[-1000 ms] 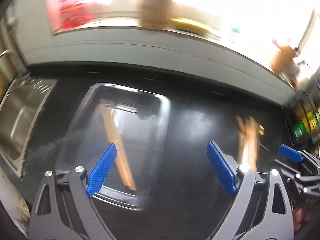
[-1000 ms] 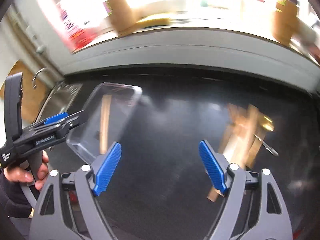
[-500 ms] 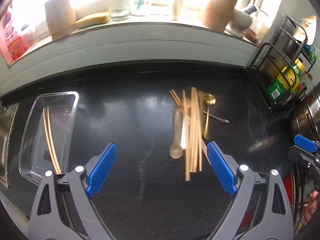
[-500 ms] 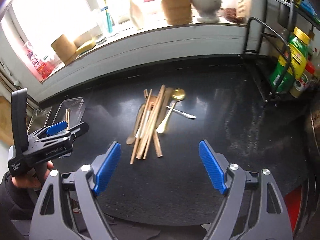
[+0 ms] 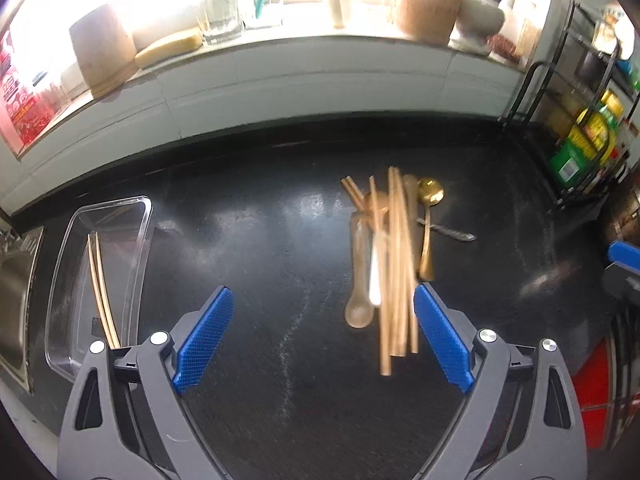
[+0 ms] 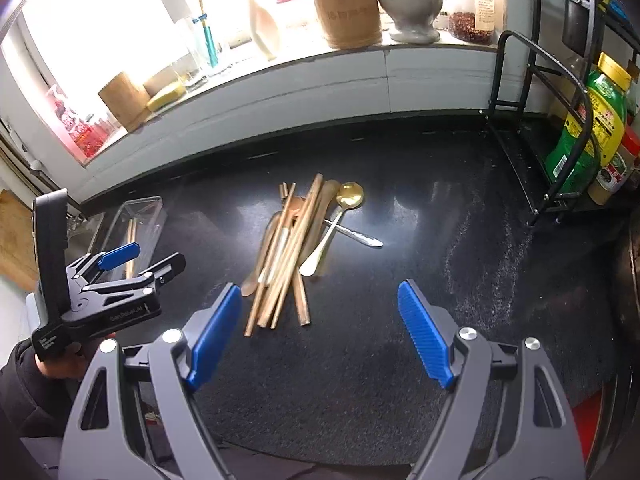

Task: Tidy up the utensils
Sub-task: 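Move both open tools back to the utensil pile, then grasp a wooden spoon with the left tool while the right tool grasps the gold spoon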

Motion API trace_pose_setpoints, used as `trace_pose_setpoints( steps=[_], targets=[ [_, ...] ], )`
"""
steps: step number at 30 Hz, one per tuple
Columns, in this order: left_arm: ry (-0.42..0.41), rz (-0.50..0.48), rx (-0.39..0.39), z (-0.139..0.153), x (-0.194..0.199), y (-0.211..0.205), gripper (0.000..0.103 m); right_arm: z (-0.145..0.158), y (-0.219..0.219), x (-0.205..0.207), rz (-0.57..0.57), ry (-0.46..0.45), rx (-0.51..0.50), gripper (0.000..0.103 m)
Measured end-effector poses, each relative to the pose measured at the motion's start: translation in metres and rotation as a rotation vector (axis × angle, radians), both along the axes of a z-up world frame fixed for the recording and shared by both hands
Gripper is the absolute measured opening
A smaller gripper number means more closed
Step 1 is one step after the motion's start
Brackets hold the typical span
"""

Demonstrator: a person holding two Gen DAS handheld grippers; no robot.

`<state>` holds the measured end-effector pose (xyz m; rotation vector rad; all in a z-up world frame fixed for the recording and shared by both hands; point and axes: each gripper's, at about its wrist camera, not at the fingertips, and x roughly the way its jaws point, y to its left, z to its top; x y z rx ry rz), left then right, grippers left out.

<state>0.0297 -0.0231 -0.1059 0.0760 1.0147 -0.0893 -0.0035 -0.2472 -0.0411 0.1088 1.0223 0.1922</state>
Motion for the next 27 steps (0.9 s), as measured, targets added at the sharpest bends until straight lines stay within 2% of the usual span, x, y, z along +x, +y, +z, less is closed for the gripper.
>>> trace_pose_setpoints(
  steps=[8, 16, 20, 22, 24, 27],
  targets=[
    [0.03, -0.049, 0.032, -0.048, 0.043, -0.003, 0.089, -0.042, -0.004, 0.04, 0.003, 0.048, -0.053, 0.077],
    [0.109, -0.115, 0.057, -0.106, 0.087, -0.009, 0.089, -0.089, -0.001, 0.087, 0.069, 0.111, -0.118, 0.072],
    [0.117, -0.162, 0.041, -0.121, 0.098, -0.013, 0.088, -0.106, -0.001, 0.111, 0.08, 0.162, -0.092, 0.069],
    [0.111, -0.188, 0.041, -0.125, 0.099, -0.015, 0.087, -0.116, 0.001, 0.127, 0.066, 0.201, -0.062, 0.062],
    [0.116, -0.214, 0.044, -0.129, 0.101, -0.019, 0.083, -0.128, 0.004, 0.142, 0.059, 0.251, -0.005, 0.048],
    [0.09, -0.245, 0.035, -0.13, 0.103, -0.02, 0.08, -0.142, 0.01, 0.157, 0.053, 0.313, 0.072, 0.038]
  ],
)
